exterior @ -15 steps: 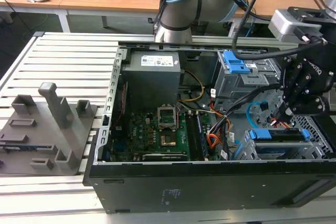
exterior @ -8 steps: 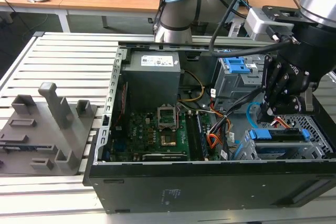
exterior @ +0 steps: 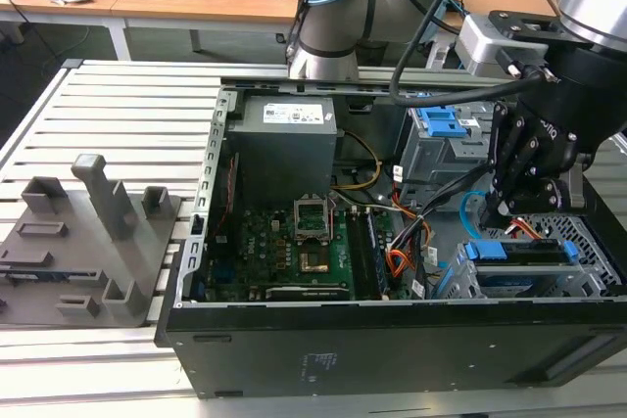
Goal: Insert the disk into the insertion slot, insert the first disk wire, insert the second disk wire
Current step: 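Insert the second disk wire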
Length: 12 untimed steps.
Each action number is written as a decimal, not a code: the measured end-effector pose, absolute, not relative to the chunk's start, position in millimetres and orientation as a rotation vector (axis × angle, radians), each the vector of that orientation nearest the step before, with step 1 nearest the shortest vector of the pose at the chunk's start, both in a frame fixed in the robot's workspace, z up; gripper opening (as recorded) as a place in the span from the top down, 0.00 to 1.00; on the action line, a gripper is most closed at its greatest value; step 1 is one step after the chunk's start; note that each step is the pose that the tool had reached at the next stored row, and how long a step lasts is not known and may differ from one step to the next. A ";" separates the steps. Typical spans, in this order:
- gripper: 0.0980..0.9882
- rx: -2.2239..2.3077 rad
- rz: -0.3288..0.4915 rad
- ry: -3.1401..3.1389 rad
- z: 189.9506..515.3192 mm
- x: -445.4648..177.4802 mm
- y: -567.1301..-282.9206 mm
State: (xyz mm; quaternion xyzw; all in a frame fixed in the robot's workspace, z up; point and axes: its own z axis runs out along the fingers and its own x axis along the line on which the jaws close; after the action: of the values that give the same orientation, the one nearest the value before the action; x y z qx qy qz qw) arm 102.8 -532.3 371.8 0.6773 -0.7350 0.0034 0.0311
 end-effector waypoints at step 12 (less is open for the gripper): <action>0.77 2.087 0.010 -2.264 371.8 102.6 -532.3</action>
State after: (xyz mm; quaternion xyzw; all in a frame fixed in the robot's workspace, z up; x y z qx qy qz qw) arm 102.6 -532.3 371.8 0.6775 -0.7348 0.0034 0.0311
